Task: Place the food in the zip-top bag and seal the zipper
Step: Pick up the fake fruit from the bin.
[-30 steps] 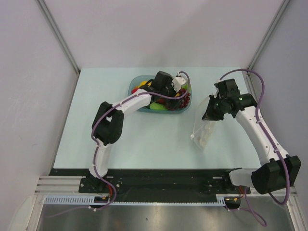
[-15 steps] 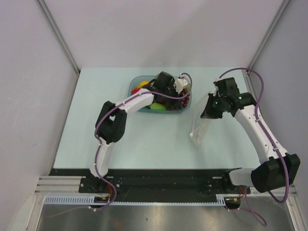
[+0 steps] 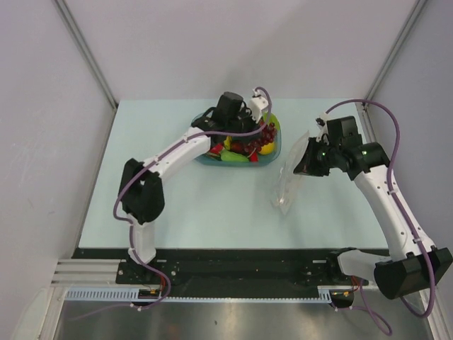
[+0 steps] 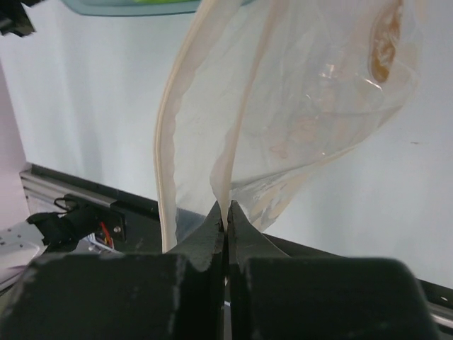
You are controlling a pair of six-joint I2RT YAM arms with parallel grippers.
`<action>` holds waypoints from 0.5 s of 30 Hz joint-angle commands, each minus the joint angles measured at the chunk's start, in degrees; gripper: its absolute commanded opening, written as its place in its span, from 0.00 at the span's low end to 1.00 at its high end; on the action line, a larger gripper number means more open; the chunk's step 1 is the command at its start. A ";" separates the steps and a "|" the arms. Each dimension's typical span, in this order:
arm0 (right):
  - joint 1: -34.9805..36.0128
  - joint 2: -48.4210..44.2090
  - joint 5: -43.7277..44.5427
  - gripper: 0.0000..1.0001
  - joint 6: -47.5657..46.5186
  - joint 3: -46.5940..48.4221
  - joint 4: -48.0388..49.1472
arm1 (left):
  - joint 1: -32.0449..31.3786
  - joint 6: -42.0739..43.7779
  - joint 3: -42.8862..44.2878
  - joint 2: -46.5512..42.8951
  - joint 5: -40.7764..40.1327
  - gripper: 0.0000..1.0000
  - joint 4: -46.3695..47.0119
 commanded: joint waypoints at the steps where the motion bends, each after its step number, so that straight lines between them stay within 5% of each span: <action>1: 2.11 -1.29 -4.03 0.00 -0.85 3.55 -1.37 | 1.24 -6.21 -0.49 -9.05 2.93 0.00 2.85; 15: 10.72 14.95 -14.93 0.00 2.66 2.49 15.15 | 5.29 -27.99 -9.00 -29.08 11.98 0.00 9.96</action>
